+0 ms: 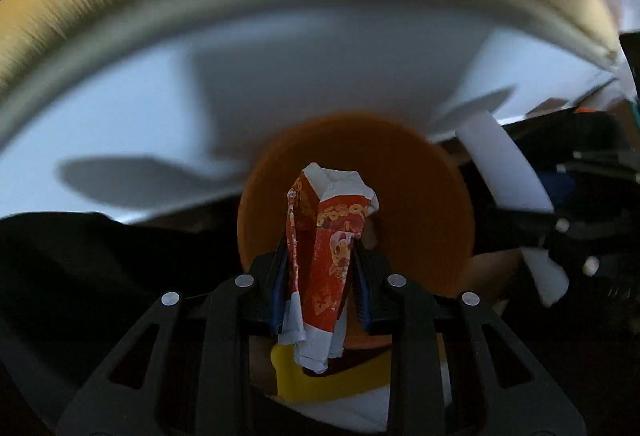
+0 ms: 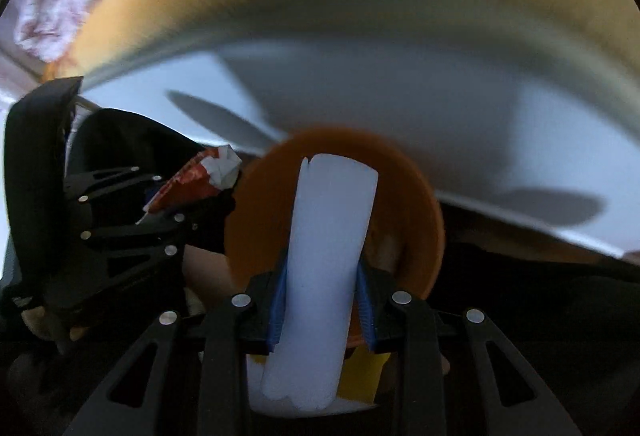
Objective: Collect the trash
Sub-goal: 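Lower both held items into the orange bin and open both tools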
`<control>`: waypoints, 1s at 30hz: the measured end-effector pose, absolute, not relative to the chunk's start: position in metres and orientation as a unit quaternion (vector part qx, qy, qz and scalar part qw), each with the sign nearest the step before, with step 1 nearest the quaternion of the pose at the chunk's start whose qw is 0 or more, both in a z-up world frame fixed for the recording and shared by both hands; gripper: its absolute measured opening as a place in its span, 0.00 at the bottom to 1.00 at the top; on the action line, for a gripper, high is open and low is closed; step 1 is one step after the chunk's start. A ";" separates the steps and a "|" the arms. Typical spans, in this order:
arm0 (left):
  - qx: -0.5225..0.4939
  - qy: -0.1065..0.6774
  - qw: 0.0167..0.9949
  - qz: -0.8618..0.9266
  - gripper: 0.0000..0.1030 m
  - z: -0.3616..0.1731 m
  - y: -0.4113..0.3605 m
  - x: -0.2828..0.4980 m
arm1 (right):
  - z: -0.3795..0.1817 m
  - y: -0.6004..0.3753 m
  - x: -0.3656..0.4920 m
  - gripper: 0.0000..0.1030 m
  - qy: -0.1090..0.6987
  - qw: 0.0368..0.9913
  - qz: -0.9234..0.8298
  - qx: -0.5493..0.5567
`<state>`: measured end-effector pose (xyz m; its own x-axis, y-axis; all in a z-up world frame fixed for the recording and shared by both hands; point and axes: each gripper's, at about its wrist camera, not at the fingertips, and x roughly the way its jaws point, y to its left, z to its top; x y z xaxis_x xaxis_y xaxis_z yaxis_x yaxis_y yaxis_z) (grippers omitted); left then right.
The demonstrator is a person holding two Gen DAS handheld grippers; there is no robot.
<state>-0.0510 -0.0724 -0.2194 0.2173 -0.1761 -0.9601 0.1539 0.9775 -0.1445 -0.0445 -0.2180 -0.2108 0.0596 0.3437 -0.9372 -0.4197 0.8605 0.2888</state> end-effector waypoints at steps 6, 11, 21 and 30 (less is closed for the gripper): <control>0.010 0.645 0.760 -0.082 0.26 -0.258 -0.071 -0.037 | -0.271 -0.209 -0.042 0.30 0.674 0.697 0.239 -0.055; 0.046 0.649 0.755 -0.082 0.32 -0.266 -0.081 -0.037 | -0.283 -0.204 -0.037 0.36 0.681 0.691 0.237 -0.048; 0.055 0.629 0.772 -0.075 0.71 -0.262 -0.080 -0.047 | -0.270 -0.223 -0.035 0.67 0.670 0.714 0.204 -0.020; 0.032 0.625 0.777 -0.070 0.71 -0.252 -0.073 -0.053 | -0.248 -0.240 -0.048 0.67 0.658 0.728 0.191 -0.027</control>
